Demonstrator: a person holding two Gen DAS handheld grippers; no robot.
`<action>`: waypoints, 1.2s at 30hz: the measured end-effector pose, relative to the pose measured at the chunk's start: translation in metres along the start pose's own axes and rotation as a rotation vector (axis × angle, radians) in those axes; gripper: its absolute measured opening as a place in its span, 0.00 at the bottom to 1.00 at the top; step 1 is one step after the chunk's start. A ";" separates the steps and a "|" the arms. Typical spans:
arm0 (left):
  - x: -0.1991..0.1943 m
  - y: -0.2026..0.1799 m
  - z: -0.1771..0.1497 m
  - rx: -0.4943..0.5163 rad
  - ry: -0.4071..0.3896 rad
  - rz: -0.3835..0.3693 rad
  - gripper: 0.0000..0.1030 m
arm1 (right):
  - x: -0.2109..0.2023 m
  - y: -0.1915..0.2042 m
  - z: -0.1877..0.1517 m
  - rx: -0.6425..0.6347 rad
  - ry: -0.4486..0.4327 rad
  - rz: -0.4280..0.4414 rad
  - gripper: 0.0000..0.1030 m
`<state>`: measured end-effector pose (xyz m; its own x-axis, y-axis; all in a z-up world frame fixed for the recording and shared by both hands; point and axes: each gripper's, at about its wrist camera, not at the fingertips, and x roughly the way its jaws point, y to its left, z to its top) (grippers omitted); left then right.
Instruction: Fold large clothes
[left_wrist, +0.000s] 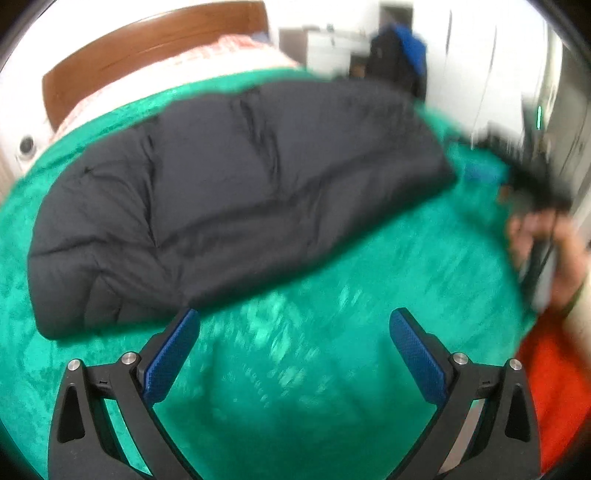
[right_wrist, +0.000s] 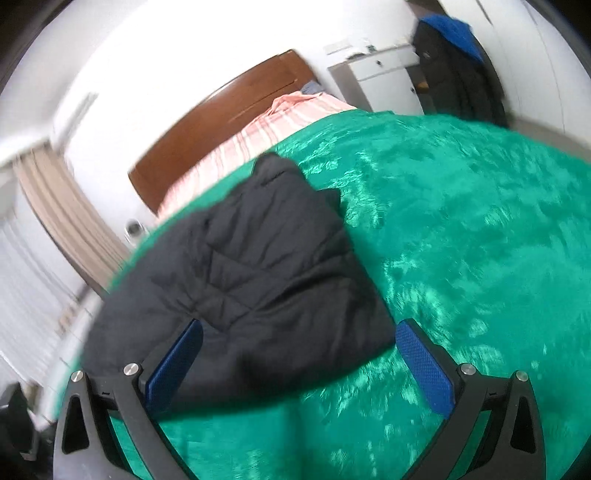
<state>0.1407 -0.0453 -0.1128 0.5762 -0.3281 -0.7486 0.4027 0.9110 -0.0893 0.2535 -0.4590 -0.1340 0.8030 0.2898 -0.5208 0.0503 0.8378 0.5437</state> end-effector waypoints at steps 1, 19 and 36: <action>-0.006 0.006 0.012 -0.043 -0.036 -0.044 0.99 | 0.001 -0.004 0.000 0.038 0.010 0.028 1.00; 0.063 0.018 0.079 -0.072 0.013 -0.299 0.99 | 0.026 -0.011 0.003 0.143 0.121 0.198 1.00; 0.051 0.092 0.073 -0.187 0.098 -0.402 0.99 | 0.042 0.146 0.061 -0.374 0.098 0.080 0.41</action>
<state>0.2589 0.0036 -0.1109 0.3263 -0.6477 -0.6884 0.4403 0.7486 -0.4956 0.3307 -0.3531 -0.0361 0.7345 0.3884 -0.5566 -0.2442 0.9164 0.3172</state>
